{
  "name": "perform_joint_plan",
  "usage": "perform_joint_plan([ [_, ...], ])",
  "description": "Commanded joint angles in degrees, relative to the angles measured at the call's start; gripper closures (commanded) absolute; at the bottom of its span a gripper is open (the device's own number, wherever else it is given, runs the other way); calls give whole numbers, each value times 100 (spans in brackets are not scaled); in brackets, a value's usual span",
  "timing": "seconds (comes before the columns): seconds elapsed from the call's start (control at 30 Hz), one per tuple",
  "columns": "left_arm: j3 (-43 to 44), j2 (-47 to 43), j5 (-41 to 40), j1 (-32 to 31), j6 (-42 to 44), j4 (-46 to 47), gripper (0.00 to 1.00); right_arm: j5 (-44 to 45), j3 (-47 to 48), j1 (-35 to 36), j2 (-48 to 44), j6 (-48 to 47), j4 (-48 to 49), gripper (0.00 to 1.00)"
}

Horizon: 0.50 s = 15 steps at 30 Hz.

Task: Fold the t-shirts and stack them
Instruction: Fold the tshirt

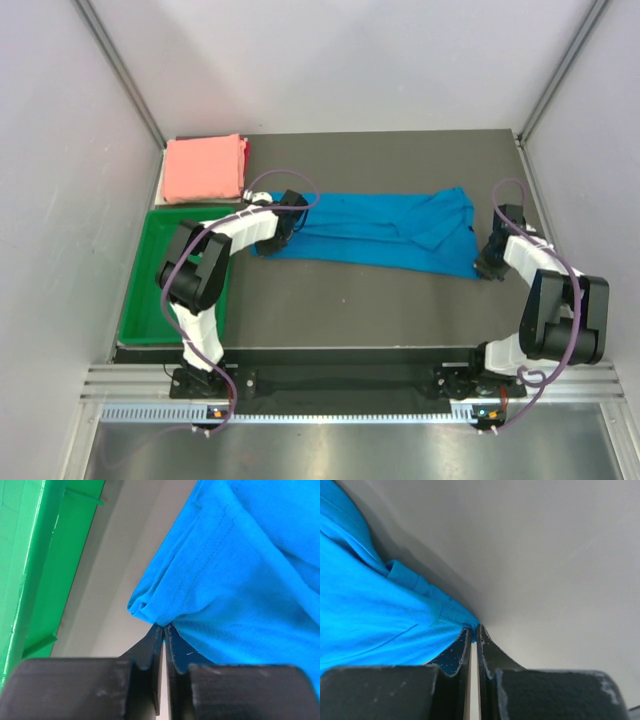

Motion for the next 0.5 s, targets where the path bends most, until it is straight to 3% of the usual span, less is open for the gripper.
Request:
perform_joint_plan([
  [0.0,-127,-87,-170,18,113,-597,86,436,-111,18,-457,-88,-180,94],
  [0.03,-109,-95,-143,9,104,-651,77,437,-129,18,-510,-106,-180,92],
  [0.17,22,-323,172,-18,244,-818,67,603,2,9,-730,-176,-503,76],
  [0.3,320,-657,384,-18,473,-862,65,516,414,18,-1002,-106,-760,65],
  [0.47,900,-588,788,87,772,-914,64,52,810,263,-942,279,-778,61],
])
